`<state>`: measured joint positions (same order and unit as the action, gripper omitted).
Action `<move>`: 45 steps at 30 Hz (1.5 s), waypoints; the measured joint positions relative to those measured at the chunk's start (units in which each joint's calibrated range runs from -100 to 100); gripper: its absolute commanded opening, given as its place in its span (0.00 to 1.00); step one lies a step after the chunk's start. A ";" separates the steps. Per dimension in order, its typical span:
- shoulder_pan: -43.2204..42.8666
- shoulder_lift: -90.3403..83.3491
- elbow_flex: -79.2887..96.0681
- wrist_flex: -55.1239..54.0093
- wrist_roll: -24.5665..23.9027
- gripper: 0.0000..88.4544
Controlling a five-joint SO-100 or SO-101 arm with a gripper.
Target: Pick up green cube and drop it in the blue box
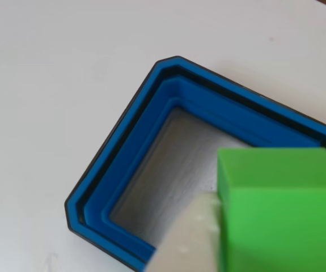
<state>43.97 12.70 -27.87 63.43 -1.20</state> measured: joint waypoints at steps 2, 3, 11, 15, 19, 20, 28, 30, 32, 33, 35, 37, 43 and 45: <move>-0.14 0.00 0.00 0.00 -0.05 0.02; -0.14 0.00 0.00 0.00 -0.05 0.02; -1.56 4.51 0.09 0.00 -0.05 0.02; -2.06 7.85 0.09 0.00 -0.05 0.02; -2.06 10.78 0.09 0.00 -0.05 0.02; -2.06 11.36 0.09 0.00 -0.05 0.02; -2.06 15.46 0.09 -8.77 -0.05 0.02; -2.06 16.62 0.09 -9.68 -0.05 0.02; -2.06 17.38 0.09 -9.93 -0.05 0.02; -2.06 17.54 0.09 -9.93 -0.05 0.02; -2.06 17.71 0.09 -10.01 -0.05 0.02; -2.06 17.71 0.09 -10.10 -0.05 0.02; -2.06 18.88 0.09 -10.18 -0.05 0.02; -2.06 19.38 0.09 -10.18 -0.05 0.02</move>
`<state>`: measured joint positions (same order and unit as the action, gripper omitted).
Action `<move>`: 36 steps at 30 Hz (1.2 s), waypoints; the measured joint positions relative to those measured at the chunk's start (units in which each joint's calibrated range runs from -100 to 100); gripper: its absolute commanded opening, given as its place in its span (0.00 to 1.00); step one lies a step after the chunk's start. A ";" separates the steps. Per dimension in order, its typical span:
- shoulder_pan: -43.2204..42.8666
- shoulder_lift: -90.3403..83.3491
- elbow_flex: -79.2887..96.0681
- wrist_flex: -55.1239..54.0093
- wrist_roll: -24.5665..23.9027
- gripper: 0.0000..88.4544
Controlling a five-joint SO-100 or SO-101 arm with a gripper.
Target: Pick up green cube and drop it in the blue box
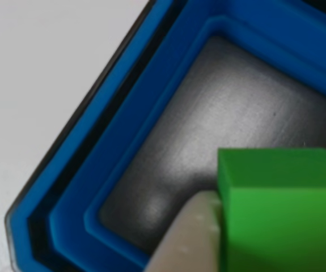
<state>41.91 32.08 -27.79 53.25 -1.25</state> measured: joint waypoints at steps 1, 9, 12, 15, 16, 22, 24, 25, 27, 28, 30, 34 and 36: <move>0.00 0.00 0.00 0.00 0.00 0.02; 0.00 0.00 0.00 -0.50 0.00 0.02; 0.00 0.84 0.00 -2.48 0.00 0.02; 0.00 2.51 0.00 -4.39 0.00 0.02; 0.00 2.59 0.00 -4.72 0.00 0.02; 0.14 2.67 0.00 -5.05 0.00 0.02; 0.21 2.67 0.00 -5.05 0.00 0.02; 0.21 2.67 0.00 -5.05 0.00 0.02; 0.28 2.67 0.00 -5.05 0.00 0.03; 0.28 2.67 0.00 -5.05 0.00 0.04; 0.28 2.67 0.00 -5.05 0.00 0.07; 0.28 2.67 0.00 -5.05 0.00 0.10; 0.28 2.67 0.00 -5.05 0.00 0.12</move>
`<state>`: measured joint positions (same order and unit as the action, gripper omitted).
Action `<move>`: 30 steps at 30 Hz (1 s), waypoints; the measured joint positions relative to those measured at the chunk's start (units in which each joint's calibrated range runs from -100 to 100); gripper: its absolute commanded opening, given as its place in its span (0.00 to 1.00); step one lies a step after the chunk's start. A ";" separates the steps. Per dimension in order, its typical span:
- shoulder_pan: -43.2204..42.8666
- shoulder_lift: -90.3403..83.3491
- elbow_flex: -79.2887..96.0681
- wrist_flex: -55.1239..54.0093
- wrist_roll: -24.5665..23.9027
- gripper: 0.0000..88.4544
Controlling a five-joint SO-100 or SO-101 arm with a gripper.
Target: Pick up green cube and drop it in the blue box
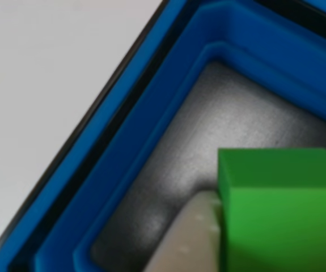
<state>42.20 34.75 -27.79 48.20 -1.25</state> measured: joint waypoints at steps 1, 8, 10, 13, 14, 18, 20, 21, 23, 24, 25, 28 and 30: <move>0.00 0.00 0.00 0.00 0.00 0.13; 0.00 0.00 0.00 0.00 0.00 0.20; 0.00 0.00 0.00 0.00 0.00 0.23; 0.00 0.00 0.00 0.00 0.00 0.25; 0.00 0.00 0.00 0.00 0.00 0.25; 0.00 0.00 0.00 0.00 0.00 0.25; 0.00 0.00 0.00 0.00 0.00 0.25; 0.00 0.00 0.00 0.00 0.00 0.26; 0.00 0.00 0.00 0.00 0.00 0.29; 0.00 0.00 0.00 0.00 0.00 0.31; 0.00 0.00 0.00 0.00 0.00 0.32; 0.00 0.00 0.00 0.00 0.00 0.35; 0.00 0.00 0.00 0.00 0.00 0.36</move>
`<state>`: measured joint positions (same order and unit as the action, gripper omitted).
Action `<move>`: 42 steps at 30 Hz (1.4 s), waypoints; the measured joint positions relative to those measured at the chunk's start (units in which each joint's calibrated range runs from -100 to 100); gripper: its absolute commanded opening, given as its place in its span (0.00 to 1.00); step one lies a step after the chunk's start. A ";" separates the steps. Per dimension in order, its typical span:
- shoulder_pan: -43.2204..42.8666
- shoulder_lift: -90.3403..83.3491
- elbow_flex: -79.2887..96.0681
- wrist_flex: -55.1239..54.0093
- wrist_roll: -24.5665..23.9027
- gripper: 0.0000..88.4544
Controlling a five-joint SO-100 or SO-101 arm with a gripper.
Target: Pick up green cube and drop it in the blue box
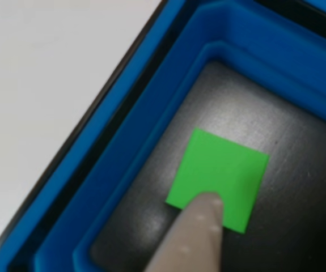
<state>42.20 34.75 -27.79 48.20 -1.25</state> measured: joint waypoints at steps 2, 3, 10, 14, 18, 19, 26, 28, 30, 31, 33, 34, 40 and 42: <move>0.00 0.00 0.00 0.00 0.00 0.35; 0.00 0.00 0.00 0.00 0.00 0.35; 0.00 0.00 0.00 0.00 0.00 0.35; 0.00 0.00 0.00 0.00 0.10 0.35; 0.07 -0.33 0.00 0.00 0.00 0.35; 0.14 -0.75 0.00 0.00 0.00 0.35; 0.28 -7.77 1.52 0.00 0.00 0.28; 0.28 -9.61 2.77 0.00 0.00 0.25; 0.43 -11.70 4.38 0.00 0.00 0.23; 0.50 -12.87 5.19 0.00 0.00 0.22; 0.71 -15.20 6.98 0.00 0.00 0.21; 0.71 -16.37 8.14 0.00 0.00 0.21; 0.71 -26.07 17.54 0.00 0.00 0.20; 0.71 -29.66 21.21 0.00 0.00 0.20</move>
<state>42.91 5.10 -6.58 48.20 -1.25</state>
